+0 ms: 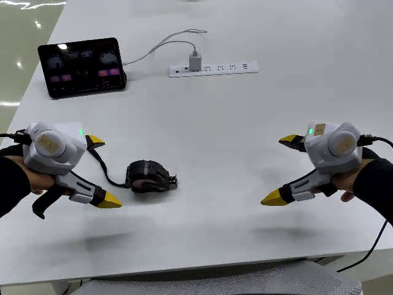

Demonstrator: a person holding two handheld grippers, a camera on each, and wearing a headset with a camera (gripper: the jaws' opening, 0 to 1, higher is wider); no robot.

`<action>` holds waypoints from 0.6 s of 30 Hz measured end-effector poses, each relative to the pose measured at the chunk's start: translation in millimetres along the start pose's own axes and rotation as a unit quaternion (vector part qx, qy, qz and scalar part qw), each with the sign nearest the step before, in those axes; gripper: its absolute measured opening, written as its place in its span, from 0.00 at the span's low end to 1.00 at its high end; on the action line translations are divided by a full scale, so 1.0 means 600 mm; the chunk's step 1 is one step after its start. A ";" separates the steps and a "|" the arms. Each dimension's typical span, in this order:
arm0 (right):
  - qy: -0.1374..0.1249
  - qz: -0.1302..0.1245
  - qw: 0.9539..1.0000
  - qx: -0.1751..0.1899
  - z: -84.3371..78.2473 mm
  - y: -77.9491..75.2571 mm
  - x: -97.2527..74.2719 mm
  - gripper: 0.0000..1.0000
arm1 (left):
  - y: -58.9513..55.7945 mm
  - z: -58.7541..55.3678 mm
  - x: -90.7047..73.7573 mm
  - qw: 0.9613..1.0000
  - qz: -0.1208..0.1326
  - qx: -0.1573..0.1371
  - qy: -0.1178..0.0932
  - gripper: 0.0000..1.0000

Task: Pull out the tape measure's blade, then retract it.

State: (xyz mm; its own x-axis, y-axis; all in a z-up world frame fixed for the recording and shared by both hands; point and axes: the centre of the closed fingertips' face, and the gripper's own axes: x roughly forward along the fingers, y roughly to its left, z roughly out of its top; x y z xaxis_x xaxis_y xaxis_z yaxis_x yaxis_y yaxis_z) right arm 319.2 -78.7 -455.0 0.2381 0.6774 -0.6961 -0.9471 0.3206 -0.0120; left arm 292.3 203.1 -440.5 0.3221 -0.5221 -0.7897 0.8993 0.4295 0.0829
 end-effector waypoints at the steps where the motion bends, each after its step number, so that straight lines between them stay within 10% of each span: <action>1: -0.001 0.002 1.000 -0.001 0.004 0.000 0.003 0.99 | 0.001 0.005 0.002 1.000 -0.003 -0.001 -0.001 0.89; 18: -0.011 0.052 0.998 -0.021 0.078 0.041 0.087 0.99 | -0.018 0.023 0.064 0.995 -0.034 0.067 0.068 0.83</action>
State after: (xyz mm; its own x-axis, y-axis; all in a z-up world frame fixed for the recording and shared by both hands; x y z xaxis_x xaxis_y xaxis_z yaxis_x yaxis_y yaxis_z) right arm 318.7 -4.4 -458.2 0.1426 0.7198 -0.6793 -0.9749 0.2206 0.0291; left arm 299.0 168.2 -463.5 0.2244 -0.4384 -0.8703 0.9518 0.2902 0.0992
